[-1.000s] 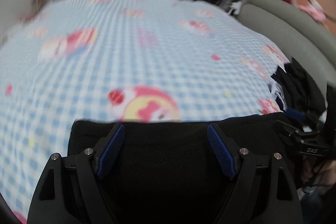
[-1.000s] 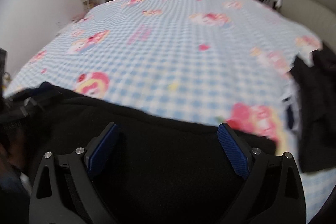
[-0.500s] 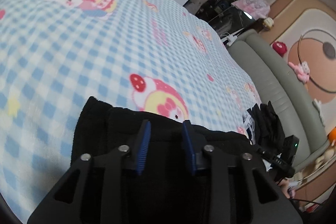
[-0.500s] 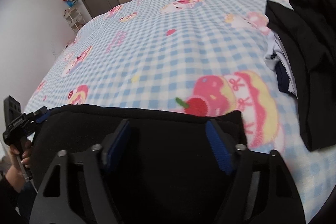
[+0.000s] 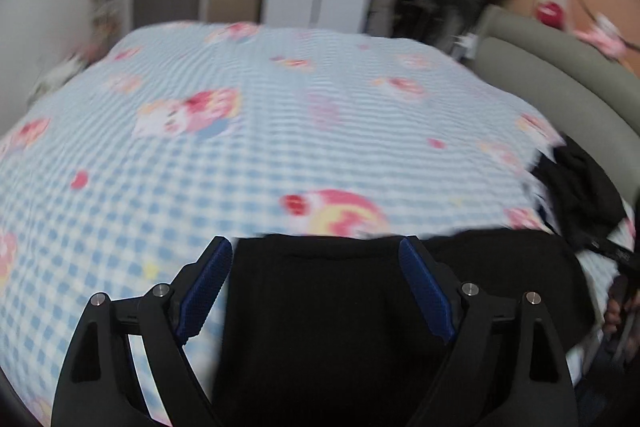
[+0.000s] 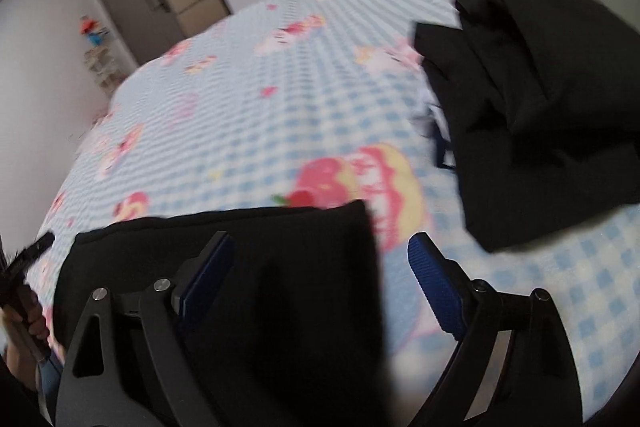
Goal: Fold clothes
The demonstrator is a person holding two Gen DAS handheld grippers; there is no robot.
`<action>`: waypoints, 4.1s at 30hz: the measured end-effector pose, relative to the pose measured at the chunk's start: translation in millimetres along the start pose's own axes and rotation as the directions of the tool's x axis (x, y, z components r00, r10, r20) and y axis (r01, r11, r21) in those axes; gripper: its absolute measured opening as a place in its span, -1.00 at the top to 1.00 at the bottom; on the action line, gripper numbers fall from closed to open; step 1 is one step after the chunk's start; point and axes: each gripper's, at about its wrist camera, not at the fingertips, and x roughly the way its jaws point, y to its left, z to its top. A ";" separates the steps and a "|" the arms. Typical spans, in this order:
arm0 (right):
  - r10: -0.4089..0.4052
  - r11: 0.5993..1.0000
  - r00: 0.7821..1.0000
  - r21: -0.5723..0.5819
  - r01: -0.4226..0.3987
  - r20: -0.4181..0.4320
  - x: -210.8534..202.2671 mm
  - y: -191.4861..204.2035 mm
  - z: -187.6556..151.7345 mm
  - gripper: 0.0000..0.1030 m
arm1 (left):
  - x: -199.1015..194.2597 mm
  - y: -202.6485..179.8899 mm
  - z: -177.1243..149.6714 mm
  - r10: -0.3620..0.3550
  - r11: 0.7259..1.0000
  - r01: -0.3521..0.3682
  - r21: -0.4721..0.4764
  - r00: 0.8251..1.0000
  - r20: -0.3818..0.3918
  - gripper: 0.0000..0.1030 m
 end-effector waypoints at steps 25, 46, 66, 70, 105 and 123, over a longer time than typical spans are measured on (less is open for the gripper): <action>-0.168 0.984 0.979 0.046 0.174 -0.113 -40.4 -26.9 -91.8 -0.74 | -34.7 23.8 -80.3 0.008 0.949 -0.068 -0.307 0.981 -0.192 -0.58; -0.178 0.978 0.978 0.089 0.188 -0.109 -67.2 -27.3 -100.1 -0.70 | -56.4 51.9 -112.4 -0.058 0.863 -0.040 -0.503 0.982 -0.177 -0.34; 0.130 0.961 0.963 0.270 -0.063 -0.236 -62.6 -47.6 -121.0 -0.70 | -12.7 28.3 -145.4 -0.316 0.768 0.163 -0.619 0.938 -0.145 -0.48; 0.321 0.919 0.912 0.316 -0.235 -0.254 -49.6 -32.4 -126.9 -0.78 | -3.5 38.2 -153.3 -0.328 0.711 0.154 -0.686 0.936 -0.130 -0.48; 0.294 0.889 0.948 0.401 -0.222 -0.125 -20.3 -42.3 -108.2 -0.79 | 37.0 31.9 -128.6 -0.305 0.708 0.213 -0.673 0.952 -0.020 -0.66; 0.240 0.924 0.966 0.327 -0.197 -0.095 21.9 -16.4 -91.4 -0.95 | 78.7 10.9 -107.0 -0.244 0.781 0.140 -0.609 0.966 -0.091 -0.72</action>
